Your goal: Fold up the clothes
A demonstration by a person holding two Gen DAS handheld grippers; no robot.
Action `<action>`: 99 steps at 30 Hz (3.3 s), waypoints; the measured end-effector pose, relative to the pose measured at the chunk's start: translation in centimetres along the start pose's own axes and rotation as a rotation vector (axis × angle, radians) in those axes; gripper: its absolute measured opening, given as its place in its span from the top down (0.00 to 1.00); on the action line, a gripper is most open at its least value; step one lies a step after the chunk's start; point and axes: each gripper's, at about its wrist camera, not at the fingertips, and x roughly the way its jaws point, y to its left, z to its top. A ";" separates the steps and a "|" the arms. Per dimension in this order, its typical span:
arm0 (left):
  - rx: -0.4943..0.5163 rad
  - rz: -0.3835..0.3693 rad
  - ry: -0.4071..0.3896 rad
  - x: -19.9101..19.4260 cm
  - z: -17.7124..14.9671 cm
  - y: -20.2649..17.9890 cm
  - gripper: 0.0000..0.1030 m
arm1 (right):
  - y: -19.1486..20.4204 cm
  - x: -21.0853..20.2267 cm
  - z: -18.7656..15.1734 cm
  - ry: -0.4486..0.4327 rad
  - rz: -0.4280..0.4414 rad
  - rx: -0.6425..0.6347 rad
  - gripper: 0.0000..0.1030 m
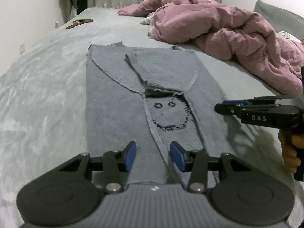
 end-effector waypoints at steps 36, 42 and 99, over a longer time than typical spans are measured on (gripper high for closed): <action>0.123 -0.023 -0.009 -3.5 -5.1 -2.9 0.59 | 13.6 -9.0 -9.9 0.012 0.074 -0.230 0.77; 0.124 -0.010 -0.014 -3.9 -5.6 -3.1 0.59 | 14.7 -9.2 -10.9 0.003 0.087 -0.241 0.77; 0.100 0.159 -0.125 -12.4 -16.5 -5.6 0.57 | 14.9 -13.3 -14.5 -0.024 0.106 -0.192 0.77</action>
